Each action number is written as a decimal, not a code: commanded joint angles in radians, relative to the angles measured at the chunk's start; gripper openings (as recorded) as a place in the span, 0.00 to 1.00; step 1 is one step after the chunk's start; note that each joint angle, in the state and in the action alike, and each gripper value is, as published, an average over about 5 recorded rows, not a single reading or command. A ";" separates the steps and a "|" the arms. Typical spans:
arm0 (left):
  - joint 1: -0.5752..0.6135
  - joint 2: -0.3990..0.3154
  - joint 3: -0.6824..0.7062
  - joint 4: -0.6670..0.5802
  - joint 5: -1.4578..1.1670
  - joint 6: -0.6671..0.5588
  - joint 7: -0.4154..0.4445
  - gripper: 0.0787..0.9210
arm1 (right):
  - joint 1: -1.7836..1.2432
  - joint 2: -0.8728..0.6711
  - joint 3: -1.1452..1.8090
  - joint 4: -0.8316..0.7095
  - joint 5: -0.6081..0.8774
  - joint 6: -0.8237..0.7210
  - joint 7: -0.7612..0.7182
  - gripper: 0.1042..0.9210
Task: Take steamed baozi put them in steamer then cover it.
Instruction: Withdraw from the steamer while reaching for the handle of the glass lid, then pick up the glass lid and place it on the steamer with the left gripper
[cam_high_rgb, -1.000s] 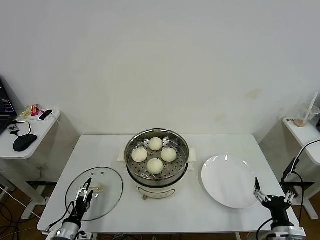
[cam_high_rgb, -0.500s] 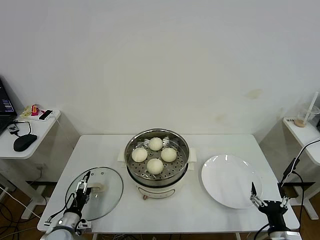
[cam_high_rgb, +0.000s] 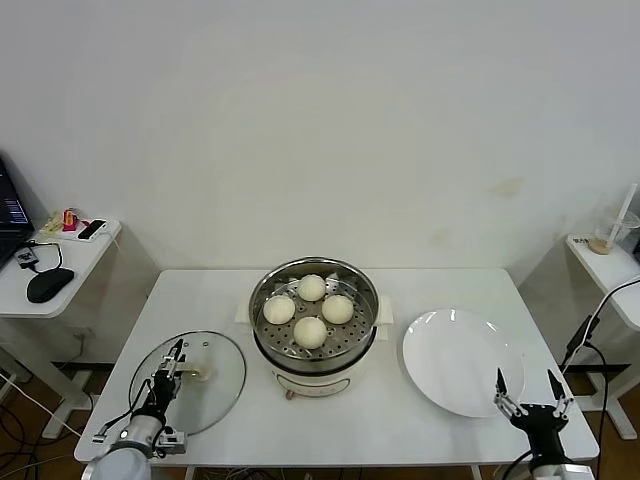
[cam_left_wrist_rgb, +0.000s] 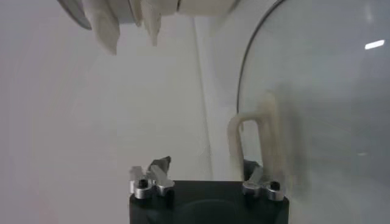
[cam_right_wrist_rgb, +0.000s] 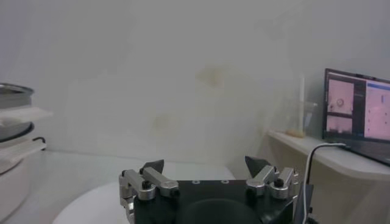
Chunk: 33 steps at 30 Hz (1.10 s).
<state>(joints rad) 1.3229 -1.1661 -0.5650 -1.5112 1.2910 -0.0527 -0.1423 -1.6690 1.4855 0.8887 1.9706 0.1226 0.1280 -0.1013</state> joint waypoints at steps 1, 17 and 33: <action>-0.011 0.001 0.005 0.010 -0.018 -0.005 -0.008 0.49 | 0.000 0.001 -0.003 0.000 -0.004 -0.002 -0.002 0.88; 0.122 0.044 -0.109 -0.220 -0.113 0.030 -0.023 0.07 | -0.004 -0.026 -0.023 0.000 -0.021 -0.015 -0.024 0.88; 0.154 0.162 -0.167 -0.526 -0.252 0.201 0.114 0.07 | -0.006 -0.046 -0.048 -0.015 -0.065 -0.003 -0.031 0.88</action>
<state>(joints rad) 1.4747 -1.0797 -0.7249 -1.8374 1.1295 0.0406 -0.1049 -1.6763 1.4471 0.8484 1.9635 0.0782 0.1246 -0.1319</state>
